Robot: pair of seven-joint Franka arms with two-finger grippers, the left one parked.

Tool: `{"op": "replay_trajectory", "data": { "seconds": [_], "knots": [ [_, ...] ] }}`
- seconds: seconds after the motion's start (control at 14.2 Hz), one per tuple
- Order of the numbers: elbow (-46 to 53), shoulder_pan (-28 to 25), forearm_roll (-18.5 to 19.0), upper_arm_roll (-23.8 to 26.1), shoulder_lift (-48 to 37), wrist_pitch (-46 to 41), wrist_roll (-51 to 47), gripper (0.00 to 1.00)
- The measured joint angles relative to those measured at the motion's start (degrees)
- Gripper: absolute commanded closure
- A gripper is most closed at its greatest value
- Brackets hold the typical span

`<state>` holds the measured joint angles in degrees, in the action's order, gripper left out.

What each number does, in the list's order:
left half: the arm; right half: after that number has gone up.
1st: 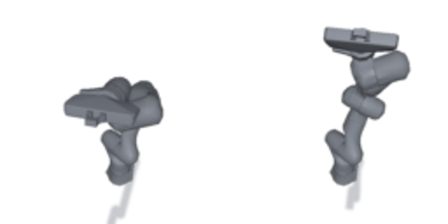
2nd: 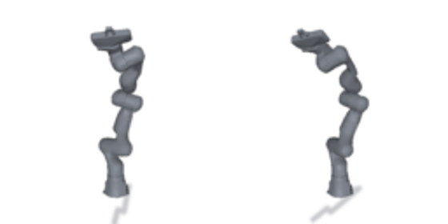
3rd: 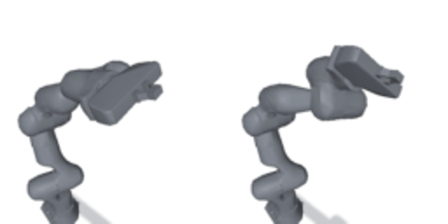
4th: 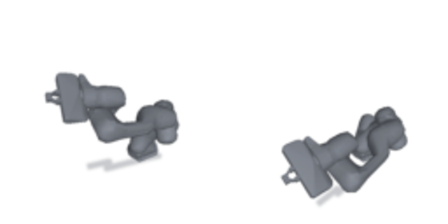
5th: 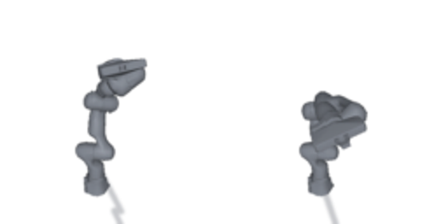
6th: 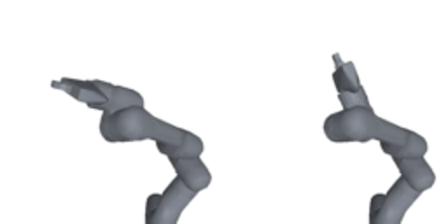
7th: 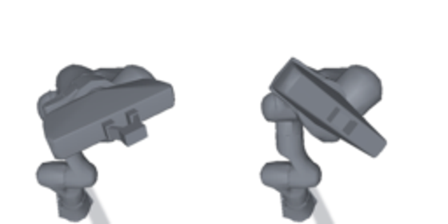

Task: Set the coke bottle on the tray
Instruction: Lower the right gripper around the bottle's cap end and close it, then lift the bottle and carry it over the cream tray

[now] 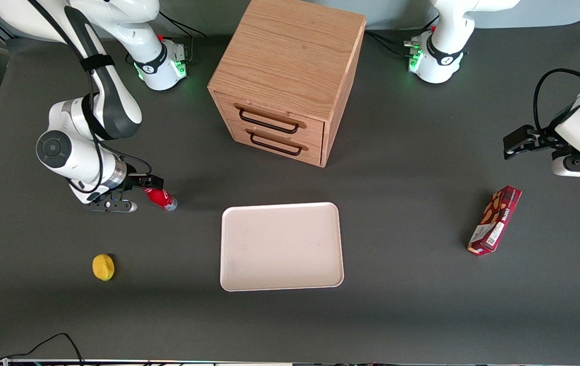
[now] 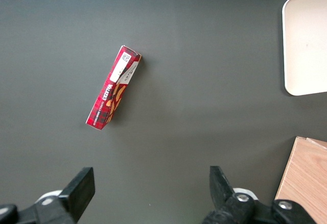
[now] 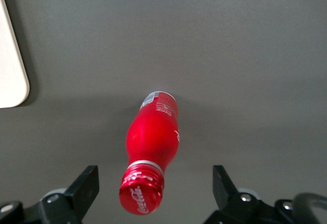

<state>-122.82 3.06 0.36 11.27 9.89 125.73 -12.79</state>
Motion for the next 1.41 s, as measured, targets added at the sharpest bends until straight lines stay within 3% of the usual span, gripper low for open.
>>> {"op": "replay_trajectory", "data": {
  "seconds": [0.28, 0.56, 0.77, 1.2, 1.41],
  "knots": [
    [-0.3, 0.0, 0.0, 0.0, -0.1, 0.2, 0.0, 0.43],
    [-0.3, 0.0, 0.0, 0.1, -0.3, 0.2, 0.0, 0.67],
    [-0.3, 0.0, 0.0, 0.3, -0.4, 0.2, 0.0, 0.99],
    [0.6, -0.1, 0.0, 0.8, -0.6, -0.9, -0.1, 1.0],
    [8.6, -0.2, 0.0, 1.7, -1.2, -10.1, -1.0, 1.0]
  ]
}}
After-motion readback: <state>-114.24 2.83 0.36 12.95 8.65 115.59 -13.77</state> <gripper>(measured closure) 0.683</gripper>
